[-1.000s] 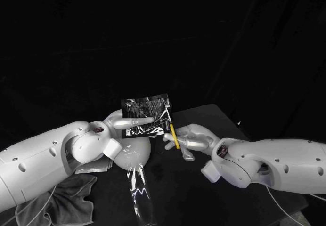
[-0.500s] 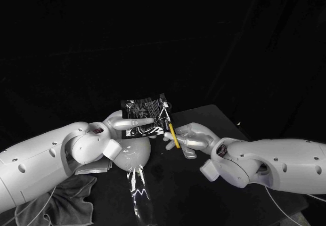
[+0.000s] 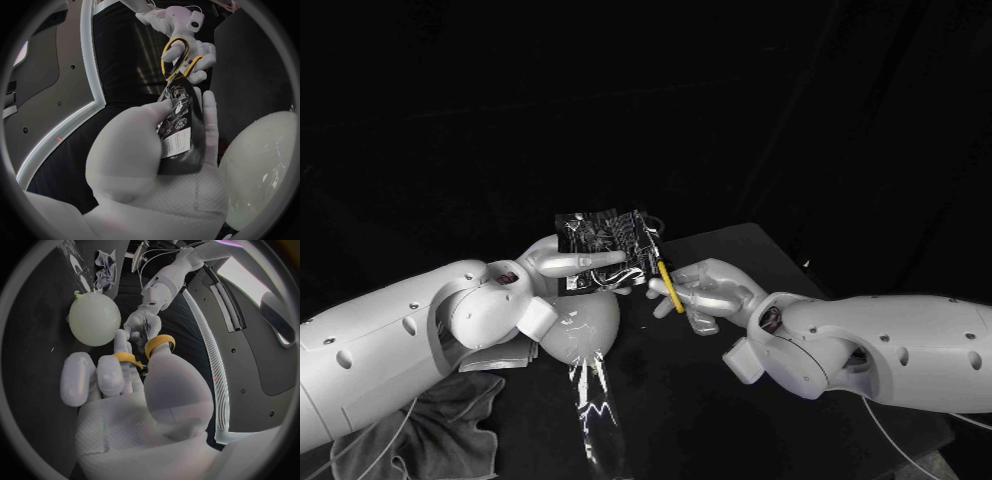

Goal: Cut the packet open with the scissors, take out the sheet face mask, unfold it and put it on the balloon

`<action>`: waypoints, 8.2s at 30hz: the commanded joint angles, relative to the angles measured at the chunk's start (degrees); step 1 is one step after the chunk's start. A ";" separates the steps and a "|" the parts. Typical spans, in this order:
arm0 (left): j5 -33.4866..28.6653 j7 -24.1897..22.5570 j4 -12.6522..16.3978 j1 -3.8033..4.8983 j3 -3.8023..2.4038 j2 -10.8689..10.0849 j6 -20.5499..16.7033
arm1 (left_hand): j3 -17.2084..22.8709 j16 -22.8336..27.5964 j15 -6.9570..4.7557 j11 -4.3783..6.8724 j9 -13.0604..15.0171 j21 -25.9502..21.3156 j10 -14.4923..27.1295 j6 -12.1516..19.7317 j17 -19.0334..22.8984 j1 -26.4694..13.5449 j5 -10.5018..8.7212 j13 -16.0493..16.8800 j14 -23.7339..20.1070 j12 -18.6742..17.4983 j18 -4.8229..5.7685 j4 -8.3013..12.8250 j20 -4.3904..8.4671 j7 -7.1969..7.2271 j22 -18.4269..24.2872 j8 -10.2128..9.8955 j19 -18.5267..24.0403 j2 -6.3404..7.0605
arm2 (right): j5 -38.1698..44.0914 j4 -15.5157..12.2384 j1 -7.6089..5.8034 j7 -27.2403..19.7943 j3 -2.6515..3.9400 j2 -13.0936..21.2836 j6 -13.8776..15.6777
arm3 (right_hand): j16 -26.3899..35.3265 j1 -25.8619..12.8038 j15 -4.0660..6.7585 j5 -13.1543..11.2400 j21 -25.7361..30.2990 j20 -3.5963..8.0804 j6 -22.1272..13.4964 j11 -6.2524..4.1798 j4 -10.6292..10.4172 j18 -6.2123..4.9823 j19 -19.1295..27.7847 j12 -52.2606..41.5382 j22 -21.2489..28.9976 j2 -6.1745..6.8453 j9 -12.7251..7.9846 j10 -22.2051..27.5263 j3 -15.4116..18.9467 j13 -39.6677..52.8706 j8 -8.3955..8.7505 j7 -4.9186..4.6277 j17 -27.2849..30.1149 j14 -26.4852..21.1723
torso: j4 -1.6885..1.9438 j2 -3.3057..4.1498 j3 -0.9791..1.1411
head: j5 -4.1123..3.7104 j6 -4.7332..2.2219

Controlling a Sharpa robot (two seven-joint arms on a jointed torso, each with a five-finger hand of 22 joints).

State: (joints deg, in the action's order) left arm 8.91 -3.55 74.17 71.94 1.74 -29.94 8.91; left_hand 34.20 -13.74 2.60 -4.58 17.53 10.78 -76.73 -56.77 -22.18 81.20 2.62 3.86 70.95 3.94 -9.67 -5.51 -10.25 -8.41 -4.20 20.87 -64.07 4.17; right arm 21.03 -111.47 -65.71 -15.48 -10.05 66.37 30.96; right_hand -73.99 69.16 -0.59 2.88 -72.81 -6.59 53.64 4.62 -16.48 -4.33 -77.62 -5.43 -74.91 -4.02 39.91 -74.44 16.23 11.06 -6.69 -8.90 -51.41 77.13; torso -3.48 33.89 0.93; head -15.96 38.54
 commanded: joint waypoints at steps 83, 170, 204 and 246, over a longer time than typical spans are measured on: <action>-6.83 -6.69 2.14 -0.19 0.00 -1.78 2.22 | 0.64 0.07 -0.09 -0.27 6.60 -0.60 -0.18 0.28 -0.63 -0.75 0.18 0.00 -0.17 -0.11 -0.53 0.87 -0.55 -0.12 0.22 0.50 1.45 -0.61 | -11.05 6.80 -4.58 -6.11 0.27 2.51 10.37 | -7.35 14.44 5.47 -0.07 -12.57 4.91 11.10 -6.16 3.25 3.04 -9.05 -13.19 -13.37 -11.29 4.23 -11.59 9.49 8.19 -6.47 6.37 -16.33 8.11 | 0.09 -0.04 -0.10 | 0.21 -1.51; 4.97 -29.98 7.57 -18.37 7.32 -33.02 -16.63 | 0.09 9.94 6.12 -4.89 3.63 -3.93 13.35 6.49 1.20 -0.83 0.14 -0.42 -17.87 -0.57 0.85 9.98 -5.97 -2.51 0.11 -7.07 17.80 3.83 | -11.60 11.34 -1.47 -6.29 -0.03 -0.07 6.62 | -7.19 13.72 5.26 -0.07 -12.61 4.81 10.47 -5.85 2.70 3.05 -9.06 -12.93 -13.38 -11.42 4.73 -10.93 10.33 8.87 -6.31 5.99 -16.38 8.15 | 2.14 -1.97 -0.73 | 33.28 8.93; 0.41 -31.82 4.22 -16.13 3.01 -32.89 -22.55 | -14.83 10.93 10.97 -5.19 0.04 -8.37 35.27 15.71 11.74 1.10 0.10 -0.46 -45.79 -0.56 6.18 11.18 -6.56 -3.28 1.80 -11.88 42.64 6.98 | -11.08 11.67 -1.20 -5.81 -0.03 -0.59 5.79 | -6.52 13.24 4.97 -0.08 -11.84 4.59 9.66 -5.51 2.47 2.84 -8.48 -12.32 -13.08 -10.60 5.11 -9.99 10.41 9.33 -5.99 5.63 -15.21 7.80 | 2.04 -2.07 -0.72 | 32.23 9.41; -1.39 -23.03 -4.79 0.33 2.71 -18.95 -12.62 | -7.36 -0.38 3.25 -3.89 -1.79 3.36 10.92 2.38 4.99 -3.65 0.15 -0.29 -8.80 0.12 -0.84 9.79 -4.05 -3.45 -2.62 -9.19 12.11 3.78 | 30.55 32.91 -13.85 23.84 0.03 -16.97 -12.57 | -5.56 30.47 4.90 2.63 -12.37 4.47 8.36 -5.39 14.95 2.98 -8.82 -8.20 -13.27 -12.85 5.42 -10.09 4.49 9.46 -3.90 5.11 -15.13 7.84 | 1.98 -1.66 -0.84 | 16.16 1.43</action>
State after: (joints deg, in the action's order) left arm 7.71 -28.21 69.81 71.89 4.54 -49.18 -6.36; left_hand 26.97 -14.31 5.45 -8.40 15.79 13.99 -65.55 -54.76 -17.23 78.02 2.67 3.57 61.95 4.21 -9.97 4.67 -14.34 -11.67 -6.94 11.87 -51.62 7.77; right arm 42.07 -79.25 -79.35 5.09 -10.06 49.95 24.90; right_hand -79.78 86.28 0.99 5.71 -84.81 -1.95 61.96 5.29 -1.49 -1.62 -83.88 -13.83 -74.92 -3.93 45.26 -77.29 21.15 20.59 -10.95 -3.55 -66.44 80.96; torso -1.53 32.17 0.04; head 0.65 40.10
